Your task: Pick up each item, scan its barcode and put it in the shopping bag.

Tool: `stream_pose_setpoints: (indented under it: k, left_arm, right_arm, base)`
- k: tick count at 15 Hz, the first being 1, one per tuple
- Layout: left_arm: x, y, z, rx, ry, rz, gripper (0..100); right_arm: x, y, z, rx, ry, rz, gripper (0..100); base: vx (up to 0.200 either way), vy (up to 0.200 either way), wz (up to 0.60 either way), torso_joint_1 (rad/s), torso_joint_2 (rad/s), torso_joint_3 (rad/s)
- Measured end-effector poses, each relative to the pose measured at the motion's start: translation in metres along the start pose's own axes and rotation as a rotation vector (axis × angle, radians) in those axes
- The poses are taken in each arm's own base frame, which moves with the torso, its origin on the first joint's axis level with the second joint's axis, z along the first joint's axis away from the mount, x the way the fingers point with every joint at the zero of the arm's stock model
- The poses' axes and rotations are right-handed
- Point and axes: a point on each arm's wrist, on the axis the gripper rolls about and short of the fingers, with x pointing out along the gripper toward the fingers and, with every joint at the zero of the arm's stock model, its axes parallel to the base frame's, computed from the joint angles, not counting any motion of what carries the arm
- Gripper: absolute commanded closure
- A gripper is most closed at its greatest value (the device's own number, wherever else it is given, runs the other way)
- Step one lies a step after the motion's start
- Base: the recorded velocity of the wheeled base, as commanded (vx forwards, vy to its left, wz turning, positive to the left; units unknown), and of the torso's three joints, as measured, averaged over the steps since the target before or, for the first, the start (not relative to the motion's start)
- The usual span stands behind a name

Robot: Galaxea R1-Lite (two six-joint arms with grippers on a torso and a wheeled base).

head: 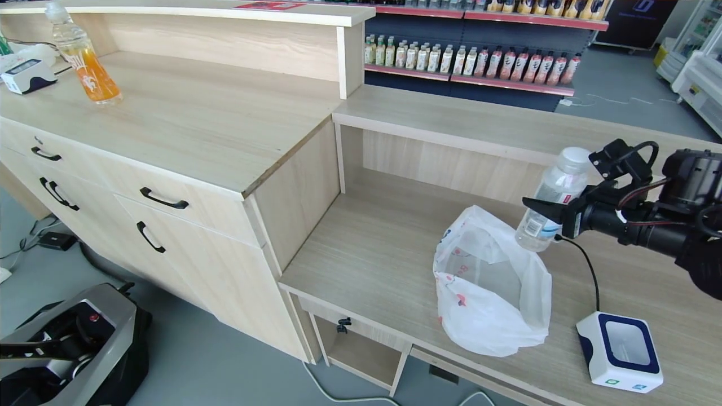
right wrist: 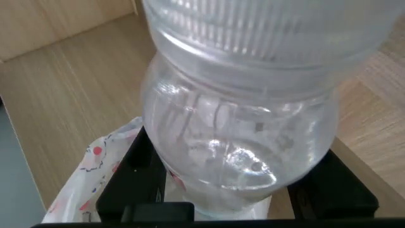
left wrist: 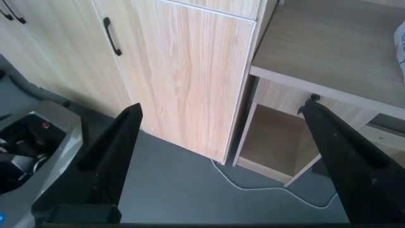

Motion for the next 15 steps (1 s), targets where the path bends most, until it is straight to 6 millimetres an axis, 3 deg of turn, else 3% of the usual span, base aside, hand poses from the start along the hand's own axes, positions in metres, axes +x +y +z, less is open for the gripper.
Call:
stream_pose_setpoints:
  k: [7,15]
  left_arm:
    - [0.000,0.000,0.000,0.000,0.000,0.000,0]
    - [0.000,0.000,0.000,0.000,0.000,0.000,0]
  right_arm:
    - [0.032,-0.011,-0.044,-0.019,-0.040,0.101,100]
    - [0.053,-0.011,-0.079,-0.025,-0.065,0.149,100]
  base:
    - [0.000,0.000,0.00,0.000,0.00,0.000]
    - [0.000,0.000,0.00,0.000,0.00,0.000]
